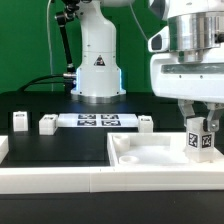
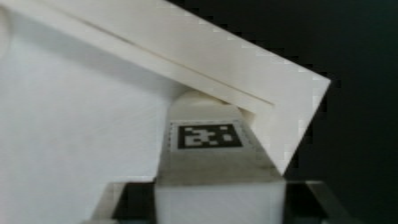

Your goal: Assemble square table

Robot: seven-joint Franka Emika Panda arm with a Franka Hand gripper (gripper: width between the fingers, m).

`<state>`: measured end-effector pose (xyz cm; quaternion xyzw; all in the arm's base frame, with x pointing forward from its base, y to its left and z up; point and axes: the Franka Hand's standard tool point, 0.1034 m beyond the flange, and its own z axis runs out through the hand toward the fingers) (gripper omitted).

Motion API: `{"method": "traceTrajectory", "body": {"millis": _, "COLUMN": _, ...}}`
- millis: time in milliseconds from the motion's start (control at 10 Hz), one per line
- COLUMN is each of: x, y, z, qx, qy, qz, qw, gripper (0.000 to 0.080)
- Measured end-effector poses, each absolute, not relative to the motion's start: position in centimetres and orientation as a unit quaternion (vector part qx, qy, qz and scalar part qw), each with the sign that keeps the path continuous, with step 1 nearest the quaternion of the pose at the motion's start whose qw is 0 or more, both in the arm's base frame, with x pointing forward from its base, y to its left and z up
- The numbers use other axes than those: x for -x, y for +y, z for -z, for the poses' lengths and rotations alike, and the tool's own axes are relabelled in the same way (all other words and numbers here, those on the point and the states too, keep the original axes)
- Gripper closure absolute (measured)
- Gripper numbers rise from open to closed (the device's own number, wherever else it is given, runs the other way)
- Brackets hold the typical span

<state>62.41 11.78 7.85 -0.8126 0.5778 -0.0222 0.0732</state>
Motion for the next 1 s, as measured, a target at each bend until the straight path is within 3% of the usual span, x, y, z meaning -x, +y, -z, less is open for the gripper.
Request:
{"method": "traceTrajectory", "body": {"millis": 500, "x": -62.34, "y": 12.17, "z": -7.88, "qx": 0.66, "qy": 0.743, "qz": 0.013, "qw": 0.105, "gripper": 0.0506}}
{"method": "traceTrajectory", "body": {"millis": 800, "x": -62.21, "y": 12.17, "z": -7.84, "qx": 0.677, "qy": 0.729, "qz": 0.01, "qw": 0.099, "gripper": 0.0505}}
{"method": "traceTrajectory", "body": {"millis": 1000, "x": -62.72, "y": 12.21, "z": -8.34, "qx": 0.732, "qy": 0.675, "qz": -0.002, "qw": 0.089, "gripper": 0.0195}}
